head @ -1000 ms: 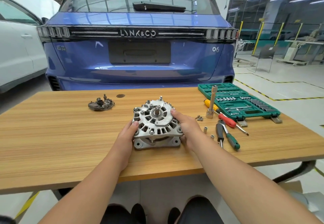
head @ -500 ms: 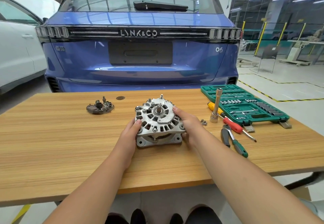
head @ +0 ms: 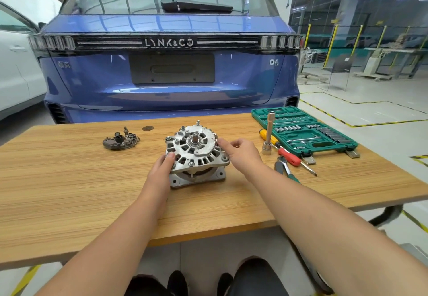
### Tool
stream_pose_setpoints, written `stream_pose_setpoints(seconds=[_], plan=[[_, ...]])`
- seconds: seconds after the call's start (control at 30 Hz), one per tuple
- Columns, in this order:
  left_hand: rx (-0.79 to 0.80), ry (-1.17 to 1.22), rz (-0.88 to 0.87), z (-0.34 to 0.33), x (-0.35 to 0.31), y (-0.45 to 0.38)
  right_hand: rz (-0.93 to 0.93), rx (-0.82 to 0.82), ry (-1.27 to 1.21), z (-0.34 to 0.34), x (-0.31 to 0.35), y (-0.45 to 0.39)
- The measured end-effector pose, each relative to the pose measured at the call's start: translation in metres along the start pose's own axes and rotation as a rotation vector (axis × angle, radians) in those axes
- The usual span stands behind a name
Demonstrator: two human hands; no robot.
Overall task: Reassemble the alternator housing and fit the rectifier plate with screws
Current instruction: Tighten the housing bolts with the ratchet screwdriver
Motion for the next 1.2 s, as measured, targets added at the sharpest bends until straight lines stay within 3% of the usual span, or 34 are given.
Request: stream_pose_setpoints(seconds=[0.13, 0.23, 0.3, 0.57, 0.63, 0.77, 0.97, 1.2], plan=[[-0.263, -0.034, -0.012, 0.004, -0.001, 0.023, 0.035, -0.058, 0.125, 0.036, -0.002, 0.004], [-0.601, -0.212, -0.174, 0.012, -0.014, 0.050, 0.037, -0.120, 0.244, 0.073, 0.002, 0.003], [-0.665, -0.271, -0.312, 0.001, -0.025, 0.067, 0.020, -0.077, 0.374, 0.091, -0.001, 0.002], [-0.163, -0.475, -0.601, -0.102, -0.020, 0.098, -0.110, 0.125, 0.758, 0.117, -0.029, 0.005], [-0.097, -0.600, -0.597, -0.124, -0.008, 0.094, -0.124, 0.179, 0.853, 0.118, -0.034, 0.008], [0.009, -0.821, -0.422, -0.165, 0.025, 0.076, -0.139, 0.246, 0.940, 0.116, -0.047, 0.011], [-0.078, -0.897, -0.385, -0.195, 0.035, 0.056, -0.045, 0.293, 1.046, 0.107, -0.056, 0.003], [-0.133, -0.898, -0.350, -0.208, 0.024, 0.026, -0.084, 0.327, 1.001, 0.107, -0.058, -0.006]])
Point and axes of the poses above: each hand's wrist, its own y-axis away from the middle knuckle, its own z-axis out of the back of the hand, x = y × z, the point moved 7 cm from there along -y, towards the middle knuckle, and after that the axes turned 15 degrees about z, right-handed, at the moved point
